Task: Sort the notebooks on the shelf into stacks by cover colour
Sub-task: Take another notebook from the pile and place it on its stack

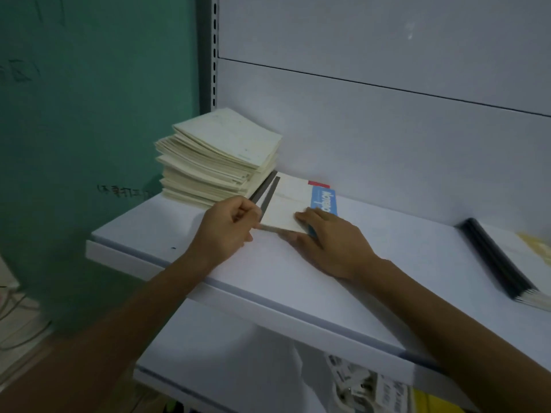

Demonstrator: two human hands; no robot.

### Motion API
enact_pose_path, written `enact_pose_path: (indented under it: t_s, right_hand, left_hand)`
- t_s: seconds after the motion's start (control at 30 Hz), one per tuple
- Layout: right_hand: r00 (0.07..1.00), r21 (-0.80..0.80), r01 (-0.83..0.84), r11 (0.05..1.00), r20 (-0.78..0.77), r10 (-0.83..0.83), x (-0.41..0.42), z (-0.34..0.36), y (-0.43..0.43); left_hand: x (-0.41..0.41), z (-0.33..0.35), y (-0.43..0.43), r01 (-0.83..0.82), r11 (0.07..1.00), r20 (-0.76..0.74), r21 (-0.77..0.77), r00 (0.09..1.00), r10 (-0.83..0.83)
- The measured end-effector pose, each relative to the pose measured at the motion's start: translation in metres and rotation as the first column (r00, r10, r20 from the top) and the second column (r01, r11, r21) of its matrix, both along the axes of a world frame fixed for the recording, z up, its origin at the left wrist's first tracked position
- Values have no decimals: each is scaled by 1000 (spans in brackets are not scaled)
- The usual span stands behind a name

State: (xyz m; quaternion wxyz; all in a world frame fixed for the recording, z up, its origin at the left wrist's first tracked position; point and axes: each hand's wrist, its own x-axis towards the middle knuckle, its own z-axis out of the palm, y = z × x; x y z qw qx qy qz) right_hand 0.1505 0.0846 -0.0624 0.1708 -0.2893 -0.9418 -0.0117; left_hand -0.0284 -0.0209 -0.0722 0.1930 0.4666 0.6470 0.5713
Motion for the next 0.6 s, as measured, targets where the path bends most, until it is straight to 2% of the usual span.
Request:
enact_pose_path:
  t_s: [0.1, 0.17, 0.23, 0.27, 0.3, 0.37, 0.43, 0.47, 0.5, 0.6]
  right_hand:
    - [1000, 23, 27, 999, -3, -27, 17, 2, -4]
    - [985, 75, 86, 993, -157, -73, 18, 7, -1]
    - [919, 54, 112, 992, -387, -82, 18, 17, -2]
    - [883, 64, 113, 991, -463, -71, 18, 22, -4]
    - [872, 142, 112, 984, -489, -29, 20, 25, -8]
    - [913, 416, 94, 904, -399, 89, 23, 20, -14]
    - [956, 609, 22, 793, -245, 161, 24, 7, -14]
    - [967, 625, -27, 780, -183, 179, 25, 4, -11]
    - [970, 607, -59, 792, -152, 189, 26, 5, -9]
    - [958, 438, -72, 896, -221, 184, 32, 8, -6]
  left_hand:
    - [-3, 3, -1, 38, 999, 99, -35, 995, -34]
    - [1, 11, -3, 98, 992, 176, -75, 981, -84]
    - [8, 22, -2, 180, 978, 283, -110, 948, -143]
    - [11, 27, 0, 236, 964, 333, -127, 925, -182]
    - [14, 34, 2, 306, 943, 394, -133, 889, -233]
    - [21, 48, 10, 450, 890, 572, -69, 749, -334]
    - [30, 62, 16, 493, 870, 684, 35, 623, -380]
    - [33, 67, 19, 474, 880, 679, 42, 632, -373]
    - [36, 69, 22, 433, 901, 636, 18, 690, -344]
    - [36, 69, 28, 303, 953, 449, 7, 851, -274]
